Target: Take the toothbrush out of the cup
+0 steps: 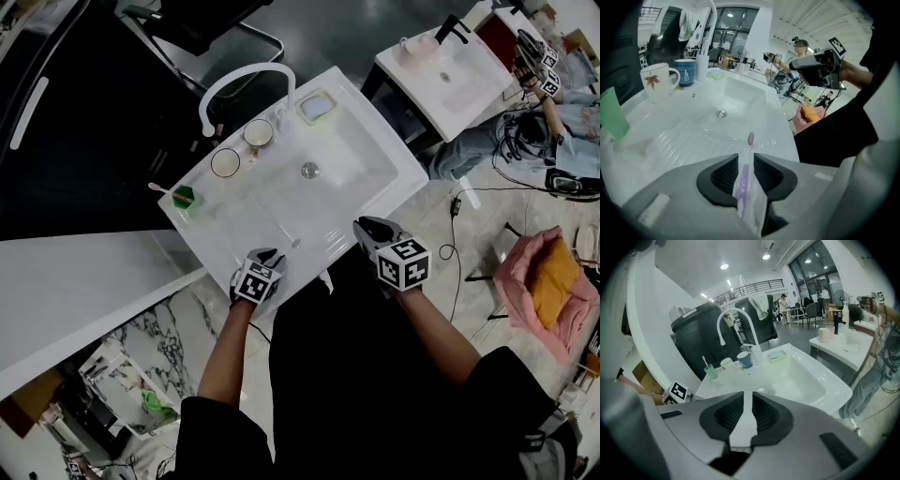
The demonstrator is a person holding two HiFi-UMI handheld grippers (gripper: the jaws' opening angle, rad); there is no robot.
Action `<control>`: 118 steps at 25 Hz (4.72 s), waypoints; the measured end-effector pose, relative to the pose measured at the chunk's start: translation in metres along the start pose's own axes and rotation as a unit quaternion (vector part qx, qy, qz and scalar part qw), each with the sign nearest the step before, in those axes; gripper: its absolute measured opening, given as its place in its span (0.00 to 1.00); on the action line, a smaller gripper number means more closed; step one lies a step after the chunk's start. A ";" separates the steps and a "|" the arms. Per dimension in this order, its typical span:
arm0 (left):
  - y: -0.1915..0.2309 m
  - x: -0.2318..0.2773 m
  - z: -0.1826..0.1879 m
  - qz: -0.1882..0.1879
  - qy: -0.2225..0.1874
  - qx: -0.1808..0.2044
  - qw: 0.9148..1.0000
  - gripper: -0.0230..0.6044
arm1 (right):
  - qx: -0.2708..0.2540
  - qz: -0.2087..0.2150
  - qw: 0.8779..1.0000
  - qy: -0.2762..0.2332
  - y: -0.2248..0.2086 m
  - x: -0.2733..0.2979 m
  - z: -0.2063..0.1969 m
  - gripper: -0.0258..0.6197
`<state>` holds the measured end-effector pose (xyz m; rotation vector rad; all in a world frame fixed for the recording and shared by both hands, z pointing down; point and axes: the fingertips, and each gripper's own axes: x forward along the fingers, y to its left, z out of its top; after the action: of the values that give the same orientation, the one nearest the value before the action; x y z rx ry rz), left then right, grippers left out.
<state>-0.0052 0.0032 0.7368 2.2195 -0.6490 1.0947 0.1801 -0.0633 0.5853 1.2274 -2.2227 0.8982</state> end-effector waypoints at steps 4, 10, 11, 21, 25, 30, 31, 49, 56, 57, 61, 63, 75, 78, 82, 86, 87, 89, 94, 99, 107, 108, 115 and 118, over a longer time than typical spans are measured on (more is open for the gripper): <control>0.006 -0.015 0.003 0.019 -0.021 -0.032 0.999 0.20 | -0.005 0.014 1.000 0.004 0.006 0.001 0.000 0.12; 0.025 -0.064 0.028 0.092 -0.108 -0.114 0.983 0.21 | -0.033 0.063 0.997 0.007 0.029 0.018 0.011 0.12; 0.026 -0.073 0.032 0.106 -0.122 -0.120 0.980 0.21 | -0.040 0.074 0.996 0.006 0.036 0.023 0.015 0.12; 0.003 -0.143 0.064 0.190 -0.224 -0.143 0.945 0.14 | -0.163 0.222 0.961 -0.014 0.145 0.082 0.089 0.13; -0.016 -0.153 0.055 0.226 -0.196 -0.110 0.948 0.10 | -0.210 0.271 0.939 -0.002 0.193 0.117 0.116 0.13; -0.022 -0.171 0.046 0.236 -0.302 -0.239 0.892 0.09 | -0.273 0.297 0.915 0.027 0.246 0.169 0.137 0.16; -0.023 -0.174 0.042 0.241 -0.320 -0.262 0.878 0.09 | -0.281 0.301 0.911 0.033 0.255 0.180 0.137 0.17; -0.044 -0.179 -0.056 0.351 -0.336 -0.425 0.764 0.09 | -0.322 0.256 0.907 0.088 0.323 0.344 0.108 0.17; -0.051 -0.181 -0.089 0.356 -0.316 -0.438 0.762 0.09 | -0.333 0.242 0.906 0.093 0.329 0.358 0.103 0.16; -0.050 -0.182 -0.092 0.358 -0.313 -0.438 0.763 0.09 | -0.333 0.240 0.907 0.092 0.329 0.358 0.102 0.16; -0.047 -0.189 -0.101 0.366 -0.313 -0.442 0.757 0.09 | -0.346 0.232 0.905 0.081 0.329 0.357 0.102 0.15; -0.046 -0.191 -0.103 0.364 -0.312 -0.444 0.757 0.09 | -0.344 0.233 0.906 0.078 0.330 0.356 0.102 0.11; -0.053 -0.208 -0.108 0.349 -0.329 -0.433 0.763 0.09 | -0.301 0.244 0.922 0.001 0.349 0.314 0.147 0.10; -0.048 -0.219 -0.102 0.349 -0.340 -0.415 0.768 0.09 | -0.303 0.249 0.919 -0.029 0.356 0.286 0.172 0.10; -0.037 -0.231 -0.089 0.339 -0.360 -0.385 0.779 0.09 | -0.303 0.265 0.914 -0.055 0.363 0.238 0.195 0.10; -0.029 -0.241 -0.076 0.323 -0.368 -0.345 0.801 0.09 | -0.320 0.286 0.902 -0.056 0.358 0.185 0.189 0.10; -0.027 -0.242 -0.075 0.319 -0.369 -0.337 0.806 0.09 | -0.326 0.290 0.898 -0.052 0.354 0.174 0.185 0.10; -0.024 -0.242 -0.072 0.313 -0.371 -0.324 0.812 0.09 | -0.339 0.299 0.891 -0.037 0.345 0.154 0.170 0.10; -0.025 -0.236 -0.074 0.316 -0.367 -0.308 0.818 0.09 | -0.377 0.321 0.868 0.021 0.319 0.125 0.114 0.10; -0.039 -0.226 -0.085 0.337 -0.361 -0.342 0.799 0.09 | -0.415 0.348 0.835 0.092 0.294 0.118 0.049 0.09; -0.070 -0.200 -0.072 0.394 -0.352 -0.409 0.744 0.09 | -0.553 0.393 0.710 0.187 0.254 0.139 -0.031 0.09; -0.075 -0.194 -0.070 0.399 -0.348 -0.418 0.738 0.09 | -0.558 0.400 0.699 0.200 0.248 0.143 -0.040 0.09; -0.110 -0.172 -0.067 0.435 -0.343 -0.476 0.683 0.09 | -0.615 0.428 0.589 0.303 0.223 0.163 -0.104 0.09; -0.119 -0.165 -0.071 0.430 -0.340 -0.487 0.679 0.09 | -0.614 0.432 0.571 0.331 0.221 0.169 -0.124 0.09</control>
<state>-0.0581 0.1641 0.6033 1.1955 -2.1332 0.0022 -0.0872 0.0167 0.7077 -0.8083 -1.8602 -0.1569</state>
